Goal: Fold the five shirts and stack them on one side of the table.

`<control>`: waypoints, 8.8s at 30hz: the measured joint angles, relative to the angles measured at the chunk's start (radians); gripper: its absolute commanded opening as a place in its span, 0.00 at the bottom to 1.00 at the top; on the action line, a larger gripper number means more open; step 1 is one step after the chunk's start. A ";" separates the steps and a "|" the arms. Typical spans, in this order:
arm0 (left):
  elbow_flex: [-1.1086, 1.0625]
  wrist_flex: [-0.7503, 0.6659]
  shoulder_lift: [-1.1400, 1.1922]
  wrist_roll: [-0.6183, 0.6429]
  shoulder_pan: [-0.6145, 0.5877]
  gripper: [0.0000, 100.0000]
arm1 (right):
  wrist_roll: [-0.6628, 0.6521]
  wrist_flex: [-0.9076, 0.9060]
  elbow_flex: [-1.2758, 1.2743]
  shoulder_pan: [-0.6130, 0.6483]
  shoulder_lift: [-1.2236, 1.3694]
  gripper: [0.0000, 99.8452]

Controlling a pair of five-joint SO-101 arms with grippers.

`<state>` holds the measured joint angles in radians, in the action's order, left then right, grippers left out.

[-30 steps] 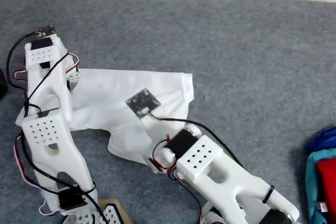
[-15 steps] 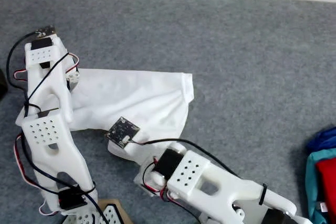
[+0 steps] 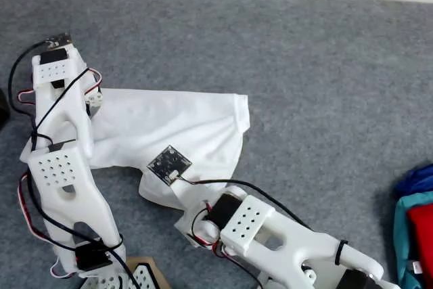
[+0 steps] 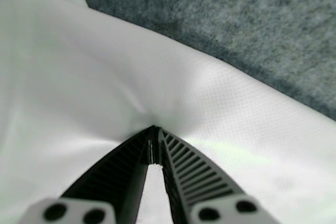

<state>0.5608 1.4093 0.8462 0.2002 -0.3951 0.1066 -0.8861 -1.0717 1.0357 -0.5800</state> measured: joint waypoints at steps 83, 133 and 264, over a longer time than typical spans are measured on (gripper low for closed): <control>0.000 0.000 0.000 0.000 0.000 0.01 | 0.021 -0.175 0.864 -0.434 0.525 0.01; 0.000 0.000 0.000 0.000 0.000 0.01 | 0.020 -0.233 0.941 -0.307 0.712 0.01; 0.000 0.000 0.000 0.000 0.000 0.01 | -0.374 0.170 0.107 -0.199 0.046 0.01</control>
<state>0.5608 1.4093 0.8462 0.2002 -0.3951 -0.2677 -0.7158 -0.9643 0.8362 -0.5340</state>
